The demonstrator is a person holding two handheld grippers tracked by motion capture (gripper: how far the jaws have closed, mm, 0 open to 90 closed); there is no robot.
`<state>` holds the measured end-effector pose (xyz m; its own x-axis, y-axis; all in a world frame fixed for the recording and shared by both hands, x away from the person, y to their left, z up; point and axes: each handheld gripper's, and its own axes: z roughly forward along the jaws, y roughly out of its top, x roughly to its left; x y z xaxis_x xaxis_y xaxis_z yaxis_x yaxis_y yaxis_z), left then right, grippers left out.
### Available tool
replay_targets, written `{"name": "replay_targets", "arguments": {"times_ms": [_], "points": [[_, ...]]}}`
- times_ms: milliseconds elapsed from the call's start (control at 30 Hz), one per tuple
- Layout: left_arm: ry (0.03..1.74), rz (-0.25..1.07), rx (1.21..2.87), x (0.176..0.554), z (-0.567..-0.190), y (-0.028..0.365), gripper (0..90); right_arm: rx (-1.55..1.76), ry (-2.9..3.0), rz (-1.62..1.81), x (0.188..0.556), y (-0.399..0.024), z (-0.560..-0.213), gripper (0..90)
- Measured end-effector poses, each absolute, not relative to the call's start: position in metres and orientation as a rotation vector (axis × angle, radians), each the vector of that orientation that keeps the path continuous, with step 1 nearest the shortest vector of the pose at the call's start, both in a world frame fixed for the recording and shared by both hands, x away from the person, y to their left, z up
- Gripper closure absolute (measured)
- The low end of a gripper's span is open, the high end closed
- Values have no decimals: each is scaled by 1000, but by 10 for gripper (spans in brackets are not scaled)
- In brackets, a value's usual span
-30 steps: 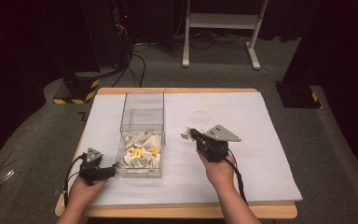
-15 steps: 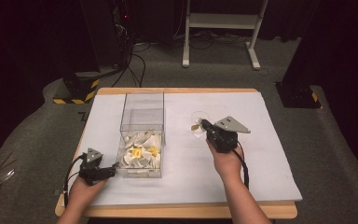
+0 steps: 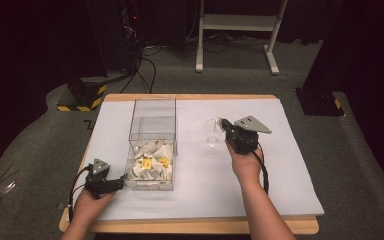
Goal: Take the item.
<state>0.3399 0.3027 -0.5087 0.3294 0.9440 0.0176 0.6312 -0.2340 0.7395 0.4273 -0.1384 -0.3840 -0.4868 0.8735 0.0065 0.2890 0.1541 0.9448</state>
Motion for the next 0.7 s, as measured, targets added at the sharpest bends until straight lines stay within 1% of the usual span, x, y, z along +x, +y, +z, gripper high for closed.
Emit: {"name": "replay_targets", "arguments": {"times_ms": [367,700], "points": [[1384,627,1958,340,-509,302,214,1159,1872,1287,451,-141,-391,900],[1383,628,1957,340,-509,302,214,1186,1938,1216,468,-128,-410,900]]}}
